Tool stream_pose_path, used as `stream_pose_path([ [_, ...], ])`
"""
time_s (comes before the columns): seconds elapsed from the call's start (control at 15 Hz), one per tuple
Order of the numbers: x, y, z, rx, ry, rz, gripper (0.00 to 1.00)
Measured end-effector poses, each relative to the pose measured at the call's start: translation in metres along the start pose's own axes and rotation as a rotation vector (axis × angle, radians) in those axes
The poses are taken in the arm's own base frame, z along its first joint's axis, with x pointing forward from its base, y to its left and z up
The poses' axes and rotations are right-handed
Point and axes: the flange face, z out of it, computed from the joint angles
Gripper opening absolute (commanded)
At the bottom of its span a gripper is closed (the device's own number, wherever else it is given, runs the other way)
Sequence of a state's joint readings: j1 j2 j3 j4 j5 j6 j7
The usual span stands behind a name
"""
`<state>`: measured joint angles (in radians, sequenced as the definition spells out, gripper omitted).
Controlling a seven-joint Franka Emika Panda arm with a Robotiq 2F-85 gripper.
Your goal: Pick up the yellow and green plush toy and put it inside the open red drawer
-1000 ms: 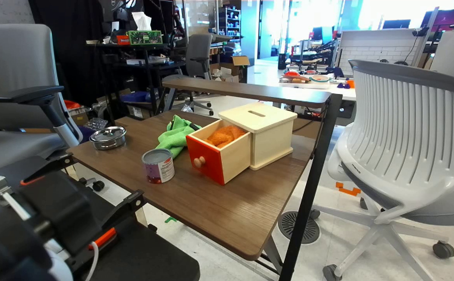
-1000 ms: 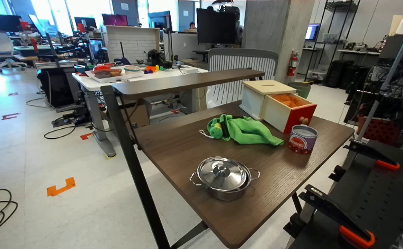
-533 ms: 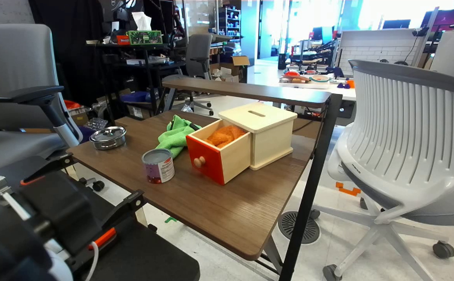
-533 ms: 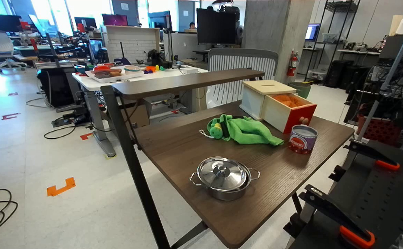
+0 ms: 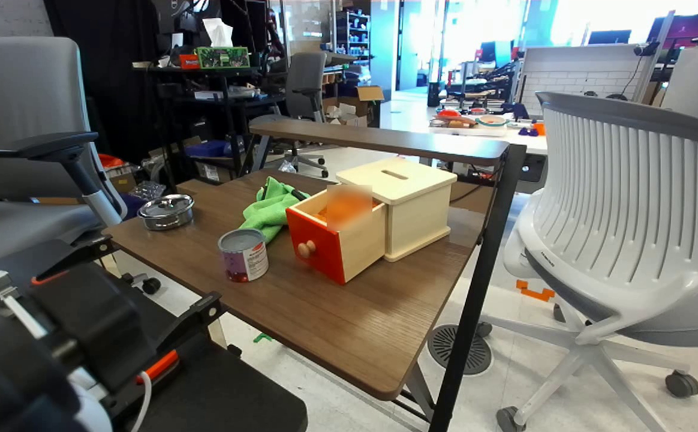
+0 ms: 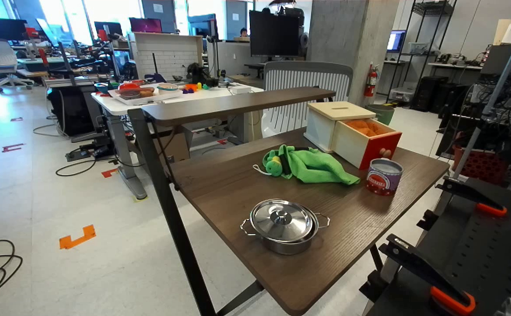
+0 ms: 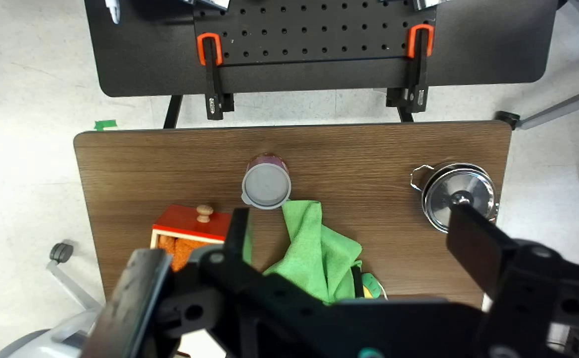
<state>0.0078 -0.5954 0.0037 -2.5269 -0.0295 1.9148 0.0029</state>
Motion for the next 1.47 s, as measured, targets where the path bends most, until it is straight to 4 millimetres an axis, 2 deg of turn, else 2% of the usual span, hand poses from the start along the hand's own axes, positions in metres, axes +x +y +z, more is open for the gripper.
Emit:
stream_pose_path([
  [0.27, 0.001, -0.003, 0.005, -0.003, -0.008, -0.004, 1.00],
  [0.47, 0.013, -0.020, 0.028, -0.019, -0.009, -0.004, 1.00],
  [0.87, 0.052, -0.084, 0.096, -0.040, 0.038, 0.155, 1.00],
  [1.07, 0.073, -0.110, 0.120, -0.002, 0.094, 0.222, 1.00],
  [1.47, 0.135, -0.137, 0.151, 0.116, 0.204, 0.356, 1.00],
])
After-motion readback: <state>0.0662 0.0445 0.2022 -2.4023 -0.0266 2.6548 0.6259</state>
